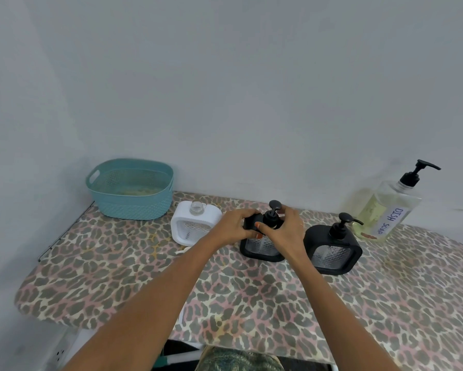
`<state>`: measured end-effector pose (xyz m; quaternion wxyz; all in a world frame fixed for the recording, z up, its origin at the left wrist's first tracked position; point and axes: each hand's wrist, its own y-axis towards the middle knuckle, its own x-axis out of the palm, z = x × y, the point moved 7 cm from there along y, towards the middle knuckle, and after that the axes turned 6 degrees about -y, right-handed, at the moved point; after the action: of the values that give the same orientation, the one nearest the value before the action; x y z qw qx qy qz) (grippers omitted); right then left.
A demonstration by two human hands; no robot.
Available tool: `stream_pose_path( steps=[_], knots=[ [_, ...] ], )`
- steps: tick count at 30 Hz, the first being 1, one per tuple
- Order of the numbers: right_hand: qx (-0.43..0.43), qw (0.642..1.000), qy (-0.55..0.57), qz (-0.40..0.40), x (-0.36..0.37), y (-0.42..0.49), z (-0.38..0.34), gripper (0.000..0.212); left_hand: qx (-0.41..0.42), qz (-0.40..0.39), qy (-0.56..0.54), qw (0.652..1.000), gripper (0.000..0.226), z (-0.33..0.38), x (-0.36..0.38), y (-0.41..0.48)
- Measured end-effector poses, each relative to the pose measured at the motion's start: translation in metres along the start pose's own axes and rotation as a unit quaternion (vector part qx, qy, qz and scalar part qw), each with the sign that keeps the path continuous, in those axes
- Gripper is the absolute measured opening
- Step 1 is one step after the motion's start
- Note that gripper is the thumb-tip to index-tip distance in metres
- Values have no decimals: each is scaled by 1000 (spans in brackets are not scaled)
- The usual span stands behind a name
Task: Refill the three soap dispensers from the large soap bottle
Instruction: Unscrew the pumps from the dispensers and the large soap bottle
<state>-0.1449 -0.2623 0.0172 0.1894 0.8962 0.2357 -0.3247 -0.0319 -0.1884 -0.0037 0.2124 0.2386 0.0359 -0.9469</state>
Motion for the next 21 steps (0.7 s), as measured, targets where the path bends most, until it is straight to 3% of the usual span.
stream_pose_path(
  steps=[5,11,16,21],
  knots=[
    [15,998,57,27,-4,-3,-4,37,0,1,2,1000,60,0,0,-1],
    [33,991,130,-28,-2,-7,-2,51,-7,0,1,1000,61,-3,0,0],
    [17,998,56,31,-3,-5,-2,50,-7,-2,3,1000,61,-2,0,-1],
    [27,996,83,32,-9,-5,-4,41,-2,-2,-1,1000,60,-3,0,-1]
  ],
)
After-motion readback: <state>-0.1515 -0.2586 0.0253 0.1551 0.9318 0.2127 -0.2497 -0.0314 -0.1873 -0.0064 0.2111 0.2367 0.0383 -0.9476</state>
